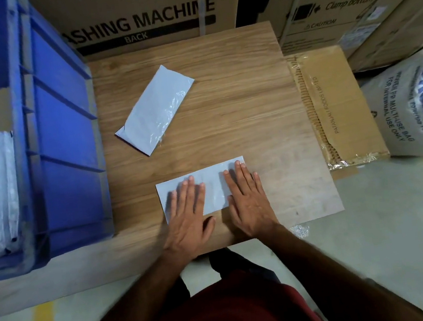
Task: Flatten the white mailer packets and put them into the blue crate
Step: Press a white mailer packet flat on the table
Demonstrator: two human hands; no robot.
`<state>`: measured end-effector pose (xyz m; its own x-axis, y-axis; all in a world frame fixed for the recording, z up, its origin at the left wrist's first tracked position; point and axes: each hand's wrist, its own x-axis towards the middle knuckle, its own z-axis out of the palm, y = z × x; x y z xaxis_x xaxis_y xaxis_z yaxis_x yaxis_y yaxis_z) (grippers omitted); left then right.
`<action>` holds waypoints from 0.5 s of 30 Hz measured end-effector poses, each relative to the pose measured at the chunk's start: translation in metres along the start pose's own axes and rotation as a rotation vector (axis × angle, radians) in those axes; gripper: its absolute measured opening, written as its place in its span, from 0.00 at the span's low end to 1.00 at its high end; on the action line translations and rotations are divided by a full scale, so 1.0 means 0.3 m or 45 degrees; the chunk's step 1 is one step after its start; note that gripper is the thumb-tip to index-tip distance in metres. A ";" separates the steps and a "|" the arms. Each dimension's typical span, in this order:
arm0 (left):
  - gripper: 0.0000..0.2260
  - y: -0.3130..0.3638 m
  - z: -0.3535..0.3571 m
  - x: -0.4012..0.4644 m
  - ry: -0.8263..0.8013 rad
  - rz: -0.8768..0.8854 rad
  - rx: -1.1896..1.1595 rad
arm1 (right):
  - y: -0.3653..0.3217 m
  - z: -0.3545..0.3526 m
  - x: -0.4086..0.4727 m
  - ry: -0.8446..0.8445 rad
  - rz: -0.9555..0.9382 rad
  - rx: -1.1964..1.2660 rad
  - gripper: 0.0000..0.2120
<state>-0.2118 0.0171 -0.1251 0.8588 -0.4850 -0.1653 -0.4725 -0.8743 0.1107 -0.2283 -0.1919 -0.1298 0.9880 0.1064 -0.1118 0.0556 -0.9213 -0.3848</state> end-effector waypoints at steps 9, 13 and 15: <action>0.39 -0.101 0.038 -0.054 -0.025 -0.051 0.037 | -0.059 0.051 0.018 -0.132 -0.129 0.024 0.30; 0.29 -0.095 0.043 -0.017 -0.024 0.078 0.048 | -0.018 0.012 0.008 -0.146 -0.198 0.114 0.35; 0.26 -0.098 0.044 0.003 -0.016 0.075 0.026 | 0.001 0.005 -0.004 -0.157 -0.208 0.069 0.37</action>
<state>-0.1997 0.0422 -0.1415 0.8271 -0.5354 -0.1712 -0.5260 -0.8446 0.1005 -0.2296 -0.1919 -0.1312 0.9412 0.3008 -0.1537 0.2027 -0.8670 -0.4552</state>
